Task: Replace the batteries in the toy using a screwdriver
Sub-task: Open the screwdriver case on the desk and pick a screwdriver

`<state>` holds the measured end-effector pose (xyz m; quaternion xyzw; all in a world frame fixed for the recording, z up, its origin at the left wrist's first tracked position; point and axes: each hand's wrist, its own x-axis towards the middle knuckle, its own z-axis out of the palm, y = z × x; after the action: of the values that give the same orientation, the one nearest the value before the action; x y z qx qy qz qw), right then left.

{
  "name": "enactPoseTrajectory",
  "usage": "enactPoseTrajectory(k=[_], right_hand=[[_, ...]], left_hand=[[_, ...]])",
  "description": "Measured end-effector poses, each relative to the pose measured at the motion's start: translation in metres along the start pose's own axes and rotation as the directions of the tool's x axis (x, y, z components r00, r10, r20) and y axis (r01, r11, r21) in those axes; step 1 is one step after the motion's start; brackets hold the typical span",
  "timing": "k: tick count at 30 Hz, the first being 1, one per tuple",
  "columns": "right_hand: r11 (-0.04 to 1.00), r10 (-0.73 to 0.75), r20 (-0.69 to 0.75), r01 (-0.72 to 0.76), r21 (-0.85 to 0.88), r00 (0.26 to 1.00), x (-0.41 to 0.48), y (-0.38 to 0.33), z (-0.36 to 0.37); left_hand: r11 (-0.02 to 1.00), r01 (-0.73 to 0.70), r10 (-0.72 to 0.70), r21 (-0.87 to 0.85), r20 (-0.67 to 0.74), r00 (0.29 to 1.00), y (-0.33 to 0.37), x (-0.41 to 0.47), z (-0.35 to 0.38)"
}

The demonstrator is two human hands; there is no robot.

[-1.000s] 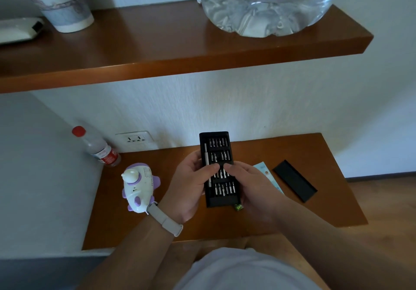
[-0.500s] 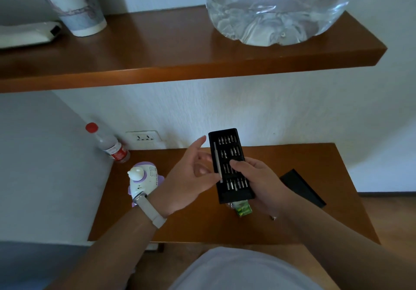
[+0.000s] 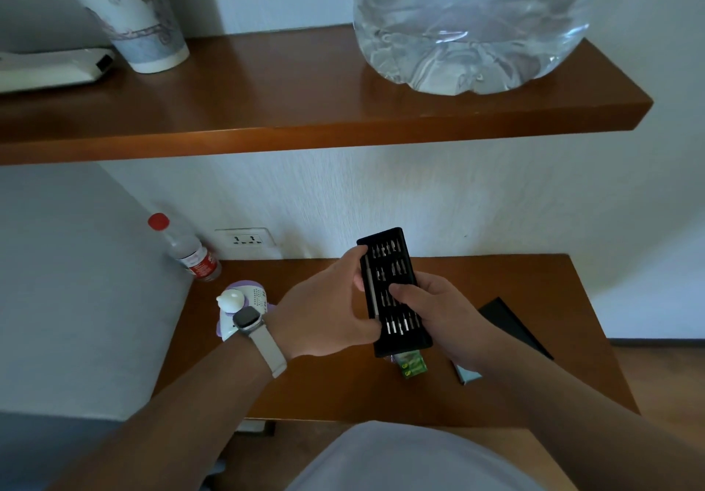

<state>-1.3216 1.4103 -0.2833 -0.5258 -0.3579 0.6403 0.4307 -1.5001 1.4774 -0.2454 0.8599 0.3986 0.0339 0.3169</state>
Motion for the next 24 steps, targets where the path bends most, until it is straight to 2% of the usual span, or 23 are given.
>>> enactPoseTrajectory(k=[8,12,20,24], right_hand=[[0.996,0.032,0.010,-0.032,-0.079,0.999,0.003,0.000,-0.004],[0.995,0.049,-0.004,-0.049,-0.089,0.999,0.004,0.004,-0.005],[0.992,0.057,-0.038,-0.061,-0.107,0.998,0.008,0.010,0.000],[0.991,0.073,-0.038,-0.077,-0.110,0.997,0.012,0.010,0.003]], left_hand=[[0.979,-0.003,0.025,0.202,-0.103,0.994,0.000,0.000,0.003],[0.968,0.025,-0.016,0.252,-0.036,0.999,-0.007,0.008,0.003],[0.994,0.103,-0.104,0.020,0.091,0.990,-0.019,0.015,0.006],[0.994,0.107,-0.107,0.009,0.115,0.988,-0.023,0.017,0.003]])
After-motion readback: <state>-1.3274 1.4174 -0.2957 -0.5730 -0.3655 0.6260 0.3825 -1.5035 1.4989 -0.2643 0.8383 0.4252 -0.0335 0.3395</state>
